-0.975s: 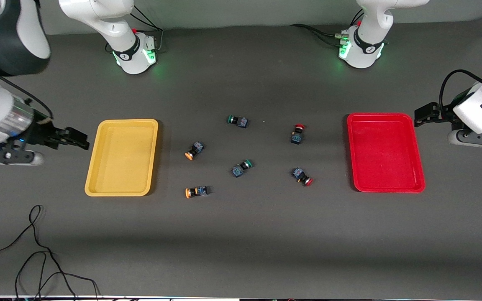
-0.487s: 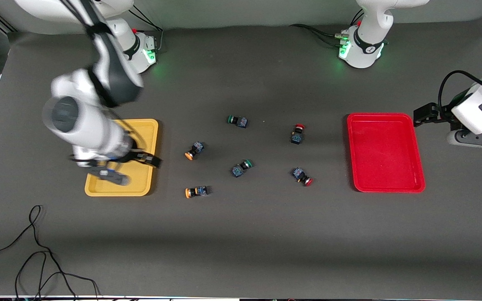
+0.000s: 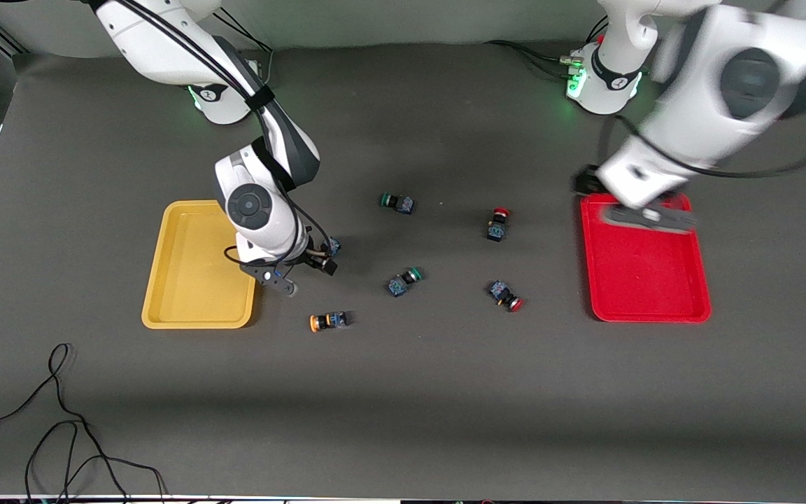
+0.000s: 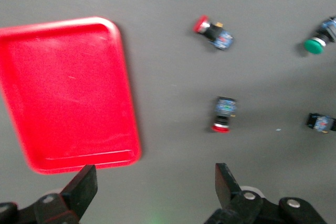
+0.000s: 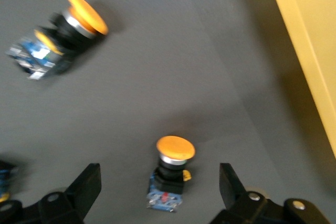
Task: Place red and yellow buttons in trays
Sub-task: 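Grasp a yellow button with the right gripper while the left gripper reaches out, then place the yellow button in the yellow tray while the left gripper grasps, then grasp another yellow button while the left gripper carries the red button, then open the left gripper over the red tray while the right gripper lifts, then place the yellow button in the yellow tray while the left gripper grasps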
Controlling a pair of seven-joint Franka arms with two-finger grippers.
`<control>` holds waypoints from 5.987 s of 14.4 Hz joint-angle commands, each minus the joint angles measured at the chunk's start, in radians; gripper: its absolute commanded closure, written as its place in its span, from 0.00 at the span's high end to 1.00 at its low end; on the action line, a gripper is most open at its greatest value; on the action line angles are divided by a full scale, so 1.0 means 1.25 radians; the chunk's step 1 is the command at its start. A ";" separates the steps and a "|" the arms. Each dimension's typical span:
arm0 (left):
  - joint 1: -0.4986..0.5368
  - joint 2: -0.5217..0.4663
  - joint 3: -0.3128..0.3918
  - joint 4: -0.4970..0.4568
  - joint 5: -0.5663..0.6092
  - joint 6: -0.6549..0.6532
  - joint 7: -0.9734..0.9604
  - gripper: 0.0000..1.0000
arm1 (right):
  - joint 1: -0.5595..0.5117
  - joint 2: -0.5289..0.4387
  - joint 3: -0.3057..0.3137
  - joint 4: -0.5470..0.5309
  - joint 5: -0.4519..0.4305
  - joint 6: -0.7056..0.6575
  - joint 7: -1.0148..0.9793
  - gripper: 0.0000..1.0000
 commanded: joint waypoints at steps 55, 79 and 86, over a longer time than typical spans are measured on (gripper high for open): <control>0.279 0.273 0.005 -0.164 0.098 0.461 0.083 1.00 | 0.097 0.320 -0.167 0.440 0.213 -0.134 0.050 1.00; -0.071 0.586 -0.006 0.304 0.096 0.320 -0.808 1.00 | 0.063 0.067 -0.310 0.187 0.155 -0.311 -0.210 0.04; -0.093 0.651 -0.004 0.294 0.133 0.351 -0.841 0.75 | 0.060 0.034 -0.325 0.201 0.121 -0.328 -0.280 1.00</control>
